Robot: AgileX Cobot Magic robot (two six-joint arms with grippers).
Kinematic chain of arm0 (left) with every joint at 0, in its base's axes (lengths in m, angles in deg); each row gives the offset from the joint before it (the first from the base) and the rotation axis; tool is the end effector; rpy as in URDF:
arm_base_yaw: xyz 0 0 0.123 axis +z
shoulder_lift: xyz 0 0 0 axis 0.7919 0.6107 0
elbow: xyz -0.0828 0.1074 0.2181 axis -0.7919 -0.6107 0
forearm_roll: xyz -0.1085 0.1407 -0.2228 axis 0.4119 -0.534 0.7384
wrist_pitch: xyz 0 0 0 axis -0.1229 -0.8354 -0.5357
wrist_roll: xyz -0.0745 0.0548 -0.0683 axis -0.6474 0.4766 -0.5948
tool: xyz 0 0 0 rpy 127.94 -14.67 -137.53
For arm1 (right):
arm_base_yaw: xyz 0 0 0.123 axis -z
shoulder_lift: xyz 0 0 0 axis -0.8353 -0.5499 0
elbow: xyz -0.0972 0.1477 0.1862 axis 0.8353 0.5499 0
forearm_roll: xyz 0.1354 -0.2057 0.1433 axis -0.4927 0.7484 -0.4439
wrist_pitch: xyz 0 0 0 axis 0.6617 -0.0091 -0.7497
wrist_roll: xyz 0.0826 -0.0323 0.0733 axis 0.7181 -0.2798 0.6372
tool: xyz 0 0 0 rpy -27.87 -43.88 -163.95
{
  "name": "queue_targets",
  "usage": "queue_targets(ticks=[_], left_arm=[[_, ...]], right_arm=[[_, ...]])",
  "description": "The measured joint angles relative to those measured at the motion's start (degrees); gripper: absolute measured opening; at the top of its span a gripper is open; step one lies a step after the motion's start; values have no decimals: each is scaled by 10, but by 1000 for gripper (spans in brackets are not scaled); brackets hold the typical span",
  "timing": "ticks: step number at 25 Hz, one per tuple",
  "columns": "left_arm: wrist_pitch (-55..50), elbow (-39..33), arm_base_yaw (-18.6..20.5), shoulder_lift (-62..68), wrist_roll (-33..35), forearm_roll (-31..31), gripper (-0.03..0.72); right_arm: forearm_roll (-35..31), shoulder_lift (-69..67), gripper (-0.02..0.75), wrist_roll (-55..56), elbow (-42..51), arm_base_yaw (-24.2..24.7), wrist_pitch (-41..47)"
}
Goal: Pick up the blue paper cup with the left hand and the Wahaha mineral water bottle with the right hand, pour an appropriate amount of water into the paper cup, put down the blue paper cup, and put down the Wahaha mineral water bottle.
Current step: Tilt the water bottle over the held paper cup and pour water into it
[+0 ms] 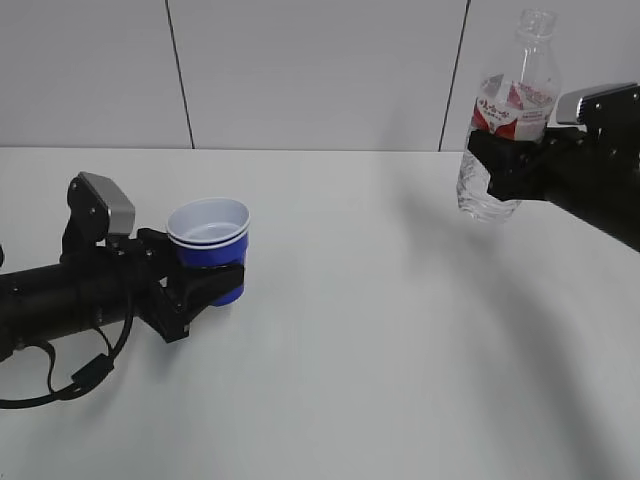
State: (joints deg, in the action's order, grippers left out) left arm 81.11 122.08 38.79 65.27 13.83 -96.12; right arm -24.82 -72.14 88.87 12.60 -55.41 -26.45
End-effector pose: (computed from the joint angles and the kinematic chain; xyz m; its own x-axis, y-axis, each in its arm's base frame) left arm 0.2902 -0.1437 0.0382 -0.2277 0.1378 -0.9639 0.7863 0.6099 -0.0985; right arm 0.3917 0.0436 0.1089 -0.0207 -0.1020 -0.9946 -0.4371 0.8956 -0.0828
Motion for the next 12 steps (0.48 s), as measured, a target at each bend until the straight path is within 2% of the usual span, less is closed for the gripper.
queue_targets(ticks=[4,12], left_arm=[[1,41,-28,1,-37,-34,438],[-6,146,-108,31,-105,-56,438]], right_arm=[[22,36,385,-19,-6,0,33],[120,49,385,-59,-94,0,88]])
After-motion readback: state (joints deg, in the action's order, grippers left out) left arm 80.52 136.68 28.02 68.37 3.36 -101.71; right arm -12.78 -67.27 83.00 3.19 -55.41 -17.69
